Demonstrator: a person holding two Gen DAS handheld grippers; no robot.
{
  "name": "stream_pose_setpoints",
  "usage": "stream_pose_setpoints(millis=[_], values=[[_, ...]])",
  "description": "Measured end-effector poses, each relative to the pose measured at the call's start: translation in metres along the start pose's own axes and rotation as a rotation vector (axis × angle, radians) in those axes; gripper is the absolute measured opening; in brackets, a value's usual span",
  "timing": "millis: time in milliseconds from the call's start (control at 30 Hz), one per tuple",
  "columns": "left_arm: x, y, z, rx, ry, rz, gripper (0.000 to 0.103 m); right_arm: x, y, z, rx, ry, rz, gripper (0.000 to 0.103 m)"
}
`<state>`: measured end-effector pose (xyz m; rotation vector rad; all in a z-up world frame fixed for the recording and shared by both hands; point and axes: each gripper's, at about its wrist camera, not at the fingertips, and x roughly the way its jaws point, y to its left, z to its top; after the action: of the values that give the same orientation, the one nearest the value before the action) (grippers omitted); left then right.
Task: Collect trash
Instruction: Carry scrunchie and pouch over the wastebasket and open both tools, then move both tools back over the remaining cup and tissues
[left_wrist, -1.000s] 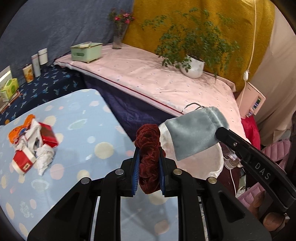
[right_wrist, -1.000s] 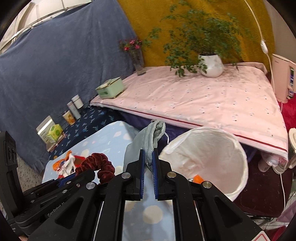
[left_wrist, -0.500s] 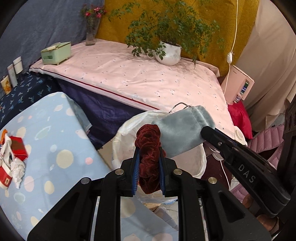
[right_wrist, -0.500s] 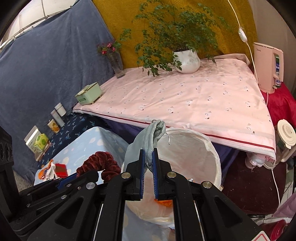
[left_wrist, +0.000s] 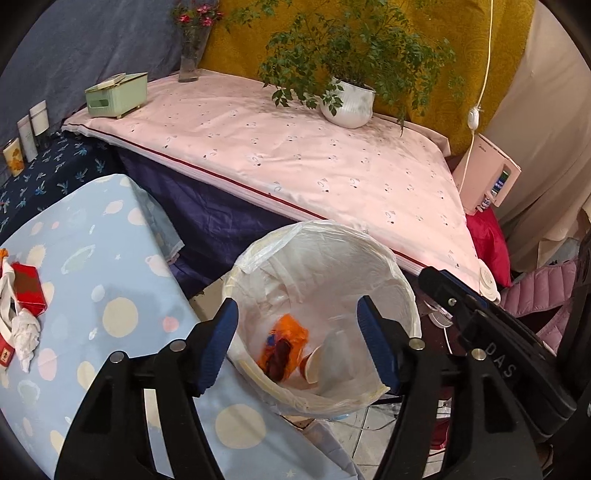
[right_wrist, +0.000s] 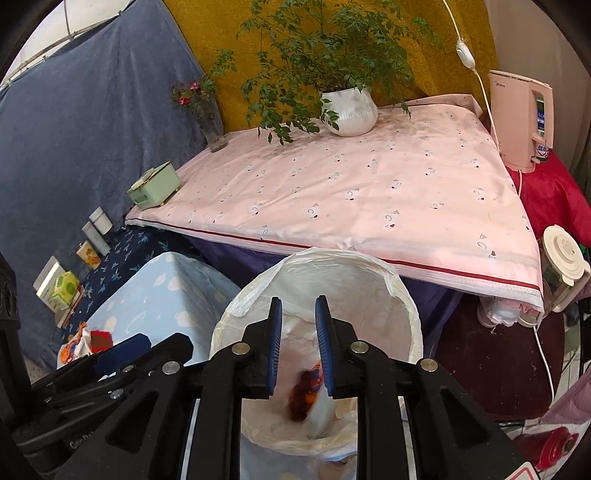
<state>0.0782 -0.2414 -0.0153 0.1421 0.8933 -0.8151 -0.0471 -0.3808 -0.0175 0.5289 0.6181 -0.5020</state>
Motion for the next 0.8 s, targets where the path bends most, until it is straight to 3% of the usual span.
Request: stream_pose_setpoints(millis=[333, 467, 800], values=[[-0.015, 0.024, -0.003, -0.038, -0.027, 0.024, 0.063, -0.002, 0.023, -0.002, -0.031, 0.000, 0.017, 0.028], [-0.022, 0.036, -0.005, -0.061, -0.037, 0.034, 0.063, -0.005, 0.036, -0.004, -0.051, -0.006, 0.026, 0.036], [-0.044, 0.071, -0.015, -0.120, -0.066, 0.070, 0.063, -0.008, 0.075, -0.011, -0.111, 0.006, 0.056, 0.038]])
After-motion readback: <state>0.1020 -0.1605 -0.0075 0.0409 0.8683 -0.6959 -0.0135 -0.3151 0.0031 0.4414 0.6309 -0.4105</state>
